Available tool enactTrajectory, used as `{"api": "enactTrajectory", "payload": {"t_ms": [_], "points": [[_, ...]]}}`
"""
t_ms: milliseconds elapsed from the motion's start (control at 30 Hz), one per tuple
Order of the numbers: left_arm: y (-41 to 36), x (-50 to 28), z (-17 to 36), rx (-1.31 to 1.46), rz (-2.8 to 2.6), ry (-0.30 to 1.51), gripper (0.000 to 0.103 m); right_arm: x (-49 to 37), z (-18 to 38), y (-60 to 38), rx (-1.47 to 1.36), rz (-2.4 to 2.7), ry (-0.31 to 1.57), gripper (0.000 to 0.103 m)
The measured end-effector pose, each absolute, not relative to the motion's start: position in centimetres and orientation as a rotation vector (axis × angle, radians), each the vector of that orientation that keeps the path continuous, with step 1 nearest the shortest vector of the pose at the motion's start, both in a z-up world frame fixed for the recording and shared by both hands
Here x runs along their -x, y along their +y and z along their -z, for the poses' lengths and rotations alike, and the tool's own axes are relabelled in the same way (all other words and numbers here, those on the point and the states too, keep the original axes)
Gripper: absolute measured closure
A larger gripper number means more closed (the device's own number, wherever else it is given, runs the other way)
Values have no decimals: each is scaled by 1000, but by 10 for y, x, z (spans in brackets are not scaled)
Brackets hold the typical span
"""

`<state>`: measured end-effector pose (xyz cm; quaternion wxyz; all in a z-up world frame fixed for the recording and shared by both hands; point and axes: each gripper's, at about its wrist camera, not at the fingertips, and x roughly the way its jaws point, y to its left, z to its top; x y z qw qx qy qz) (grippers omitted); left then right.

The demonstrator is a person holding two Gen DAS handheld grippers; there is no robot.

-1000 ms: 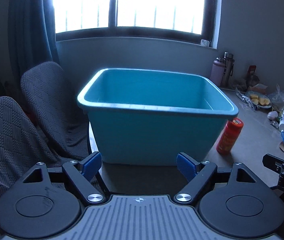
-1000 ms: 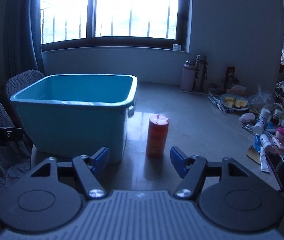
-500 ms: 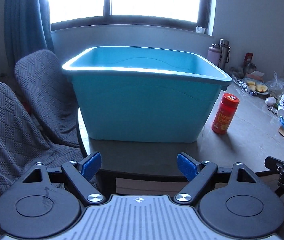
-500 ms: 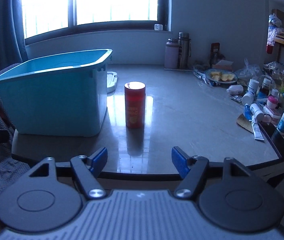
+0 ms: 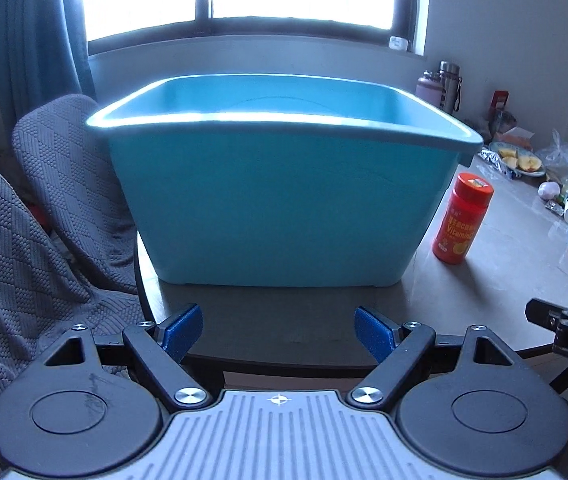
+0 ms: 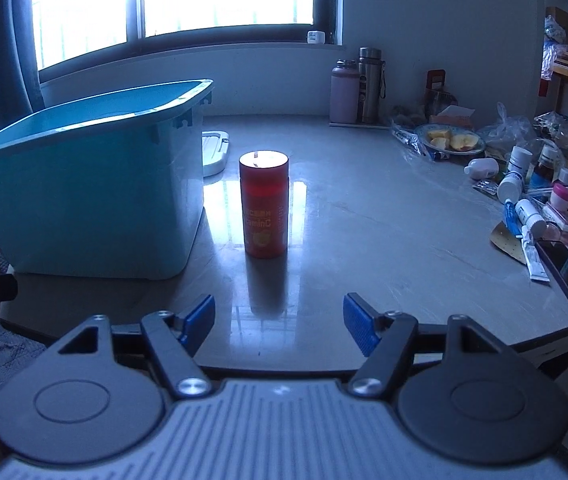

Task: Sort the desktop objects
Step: 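Move the right gripper toward the remaining tall red canister, then close the right gripper around the tall red canister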

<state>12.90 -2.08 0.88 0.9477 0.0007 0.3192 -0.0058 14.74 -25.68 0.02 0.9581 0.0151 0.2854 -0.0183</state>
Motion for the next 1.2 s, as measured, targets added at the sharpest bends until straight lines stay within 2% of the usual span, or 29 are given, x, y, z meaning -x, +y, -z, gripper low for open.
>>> {"api": "enactTrajectory", "payload": {"t_ms": [1200], "points": [[-28, -162, -19, 19, -181, 632, 18, -265, 11, -264, 20, -111, 574, 32]]}}
